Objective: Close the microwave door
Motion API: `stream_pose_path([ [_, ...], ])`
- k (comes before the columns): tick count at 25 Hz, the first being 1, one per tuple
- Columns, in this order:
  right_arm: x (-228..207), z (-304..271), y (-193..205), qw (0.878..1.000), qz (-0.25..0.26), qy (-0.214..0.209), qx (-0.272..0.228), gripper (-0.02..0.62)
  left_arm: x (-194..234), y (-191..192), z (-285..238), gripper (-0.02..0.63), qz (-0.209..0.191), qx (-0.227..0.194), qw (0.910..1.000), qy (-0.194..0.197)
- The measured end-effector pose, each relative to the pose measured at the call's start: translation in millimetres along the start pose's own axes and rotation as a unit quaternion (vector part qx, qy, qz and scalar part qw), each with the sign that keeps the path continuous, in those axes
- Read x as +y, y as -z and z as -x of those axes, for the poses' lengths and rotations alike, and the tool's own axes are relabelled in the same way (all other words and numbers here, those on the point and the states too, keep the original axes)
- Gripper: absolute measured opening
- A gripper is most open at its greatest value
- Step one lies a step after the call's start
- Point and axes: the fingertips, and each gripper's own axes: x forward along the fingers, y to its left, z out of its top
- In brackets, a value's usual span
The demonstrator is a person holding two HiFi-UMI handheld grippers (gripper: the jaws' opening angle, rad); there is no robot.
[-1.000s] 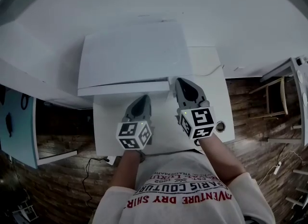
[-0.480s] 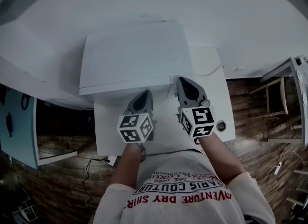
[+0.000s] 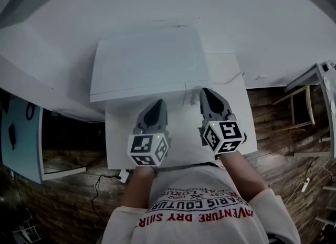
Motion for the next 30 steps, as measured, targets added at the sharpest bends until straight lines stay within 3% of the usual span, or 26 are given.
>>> stream_pose_path([
  [6,17,25,2,1.000,0.024,-0.004,-0.004,0.012,-19,-36,28,0.002,-0.056,-0.045,0.9974,0.009],
  [11,29,46,9,0.999,0.034,-0.007,-0.013,0.012,-34,-43,48,0.002,-0.089,-0.066,0.9936,0.019],
  [20,46,62,9,0.998,0.060,-0.007,-0.020,0.012,-37,-31,65,0.002,-0.081,-0.064,0.9944,0.023],
  [30,54,63,12,0.998,0.052,-0.029,-0.001,0.012,-35,-31,71,0.002,-0.060,-0.075,0.9951,0.022],
])
